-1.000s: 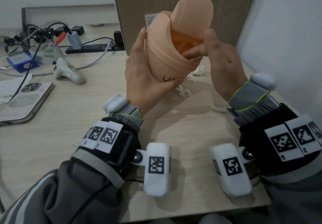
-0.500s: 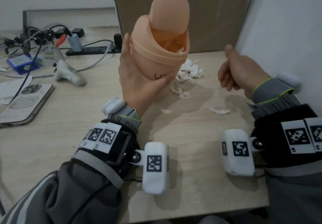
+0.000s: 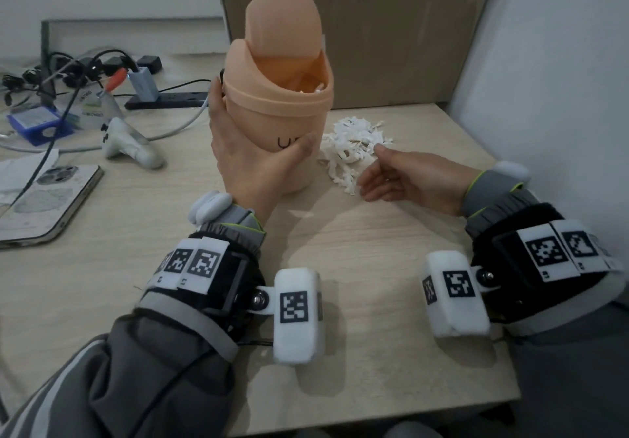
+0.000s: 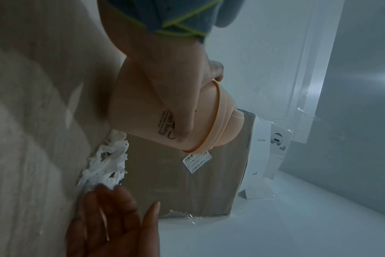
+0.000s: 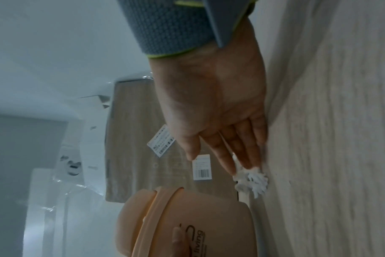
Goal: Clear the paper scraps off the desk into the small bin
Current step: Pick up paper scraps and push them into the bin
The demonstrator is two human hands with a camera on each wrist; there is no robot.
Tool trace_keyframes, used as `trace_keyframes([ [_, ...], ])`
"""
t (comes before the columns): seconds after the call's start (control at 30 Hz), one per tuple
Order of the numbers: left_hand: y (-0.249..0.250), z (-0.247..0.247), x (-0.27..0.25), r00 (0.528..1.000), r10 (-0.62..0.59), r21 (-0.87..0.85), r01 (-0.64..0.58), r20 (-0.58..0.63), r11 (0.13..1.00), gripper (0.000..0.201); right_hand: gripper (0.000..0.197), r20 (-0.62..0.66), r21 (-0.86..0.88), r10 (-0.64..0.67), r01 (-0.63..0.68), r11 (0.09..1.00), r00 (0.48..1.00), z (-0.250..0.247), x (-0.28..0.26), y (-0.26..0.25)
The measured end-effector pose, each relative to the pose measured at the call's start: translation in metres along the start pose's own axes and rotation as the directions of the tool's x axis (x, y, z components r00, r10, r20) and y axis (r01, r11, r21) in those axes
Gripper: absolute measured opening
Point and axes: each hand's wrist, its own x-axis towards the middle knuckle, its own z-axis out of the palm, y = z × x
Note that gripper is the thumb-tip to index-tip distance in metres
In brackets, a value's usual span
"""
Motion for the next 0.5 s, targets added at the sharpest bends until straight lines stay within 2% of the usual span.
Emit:
trace_keyframes([
  [0.1, 0.0, -0.001, 0.001, 0.998, -0.049, -0.014, 0.049, -0.024, 0.999, 0.135, 0.042, -0.165, 0.114, -0.116, 0.136, 0.984, 0.979, -0.003, 0.005, 0.002],
  [0.13, -0.001, -0.002, 0.001, 0.998, -0.059, -0.023, 0.058, -0.035, 0.998, 0.135, 0.039, -0.261, 0.121, -0.147, 0.184, 0.975, 0.954, -0.006, 0.006, 0.002],
  [0.2, 0.0, -0.004, 0.002, 0.996, -0.068, -0.033, 0.066, -0.055, 0.997, 0.134, 0.034, -0.47, 0.065, -0.175, 0.232, 0.971, 0.865, -0.013, 0.008, 0.004],
  [0.27, 0.001, -0.005, 0.002, 0.995, -0.073, -0.028, 0.071, -0.067, 0.997, 0.132, 0.031, -0.619, -0.024, -0.166, 0.193, 0.981, 0.768, -0.021, 0.012, 0.01],
  [0.33, 0.001, -0.006, 0.002, 0.993, -0.081, -0.021, 0.08, -0.086, 0.997, 0.131, 0.029, -0.684, -0.076, -0.124, 0.099, 0.992, 0.719, -0.026, 0.016, 0.015],
  [0.4, 0.002, -0.006, 0.002, 0.99, -0.094, -0.018, 0.093, -0.107, 0.996, 0.129, 0.032, -0.681, -0.097, -0.072, 0.008, 0.995, 0.729, -0.029, 0.015, 0.015],
  [0.5, 0.001, -0.008, 0.004, 0.986, -0.108, -0.009, 0.108, -0.125, 0.994, 0.126, 0.036, -0.592, 0.0, -0.008, 0.009, 1.0, 0.806, -0.022, 0.012, 0.01],
])
